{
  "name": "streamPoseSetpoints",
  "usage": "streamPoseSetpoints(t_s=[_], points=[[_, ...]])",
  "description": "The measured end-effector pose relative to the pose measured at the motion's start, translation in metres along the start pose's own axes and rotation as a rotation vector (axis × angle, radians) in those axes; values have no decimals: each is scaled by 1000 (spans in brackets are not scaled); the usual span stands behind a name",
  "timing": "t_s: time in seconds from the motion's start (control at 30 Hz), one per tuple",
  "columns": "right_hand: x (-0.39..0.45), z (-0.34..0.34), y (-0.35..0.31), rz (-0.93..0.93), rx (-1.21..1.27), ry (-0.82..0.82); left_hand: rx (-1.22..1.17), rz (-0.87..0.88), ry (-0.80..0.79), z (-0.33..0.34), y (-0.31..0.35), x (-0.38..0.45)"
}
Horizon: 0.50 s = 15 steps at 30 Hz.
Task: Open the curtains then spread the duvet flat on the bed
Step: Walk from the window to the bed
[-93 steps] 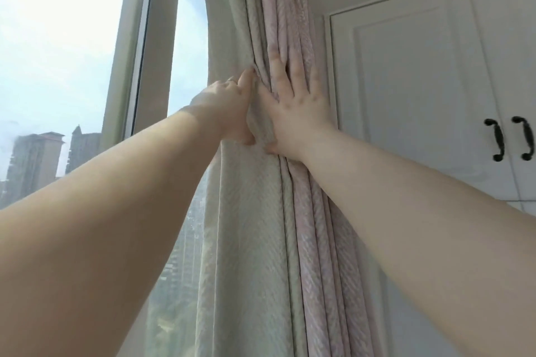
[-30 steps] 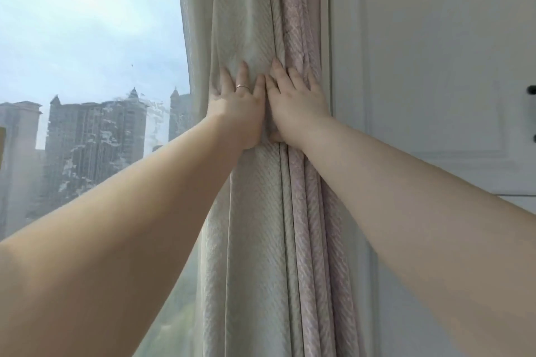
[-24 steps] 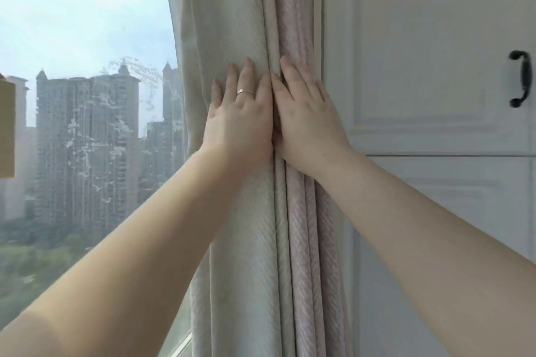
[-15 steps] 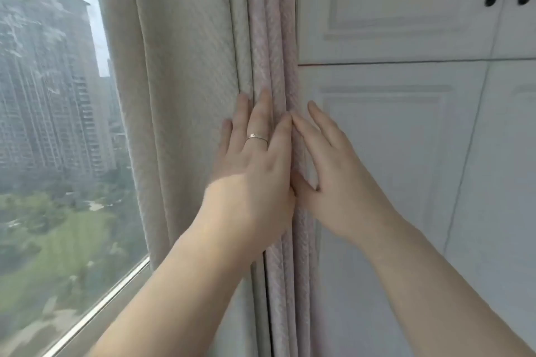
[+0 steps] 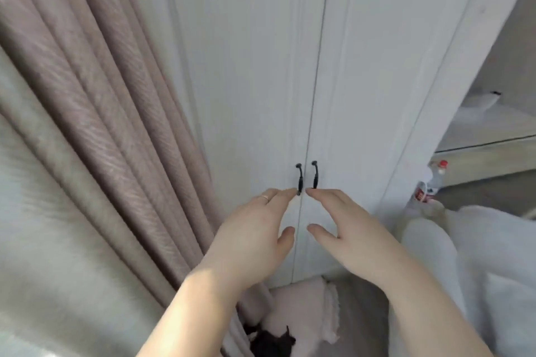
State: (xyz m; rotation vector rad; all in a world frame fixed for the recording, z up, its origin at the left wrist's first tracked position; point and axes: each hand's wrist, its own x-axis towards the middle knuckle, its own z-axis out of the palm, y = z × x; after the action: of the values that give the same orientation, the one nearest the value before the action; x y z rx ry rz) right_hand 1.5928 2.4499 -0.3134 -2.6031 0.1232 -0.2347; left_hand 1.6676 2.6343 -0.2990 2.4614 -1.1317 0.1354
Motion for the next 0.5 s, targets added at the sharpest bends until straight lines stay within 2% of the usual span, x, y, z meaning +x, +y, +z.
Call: streamPoseSetpoints(t_s=[0.23, 0.4, 0.5], points=[[-142, 33, 53, 492, -58, -93, -184, 212, -495, 106, 27, -1], [-244, 40, 61, 725, -28, -159, -262, 318, -643, 175, 79, -30], [-314, 37, 65, 913, 66, -75, -290, 408, -763, 208, 127, -65]])
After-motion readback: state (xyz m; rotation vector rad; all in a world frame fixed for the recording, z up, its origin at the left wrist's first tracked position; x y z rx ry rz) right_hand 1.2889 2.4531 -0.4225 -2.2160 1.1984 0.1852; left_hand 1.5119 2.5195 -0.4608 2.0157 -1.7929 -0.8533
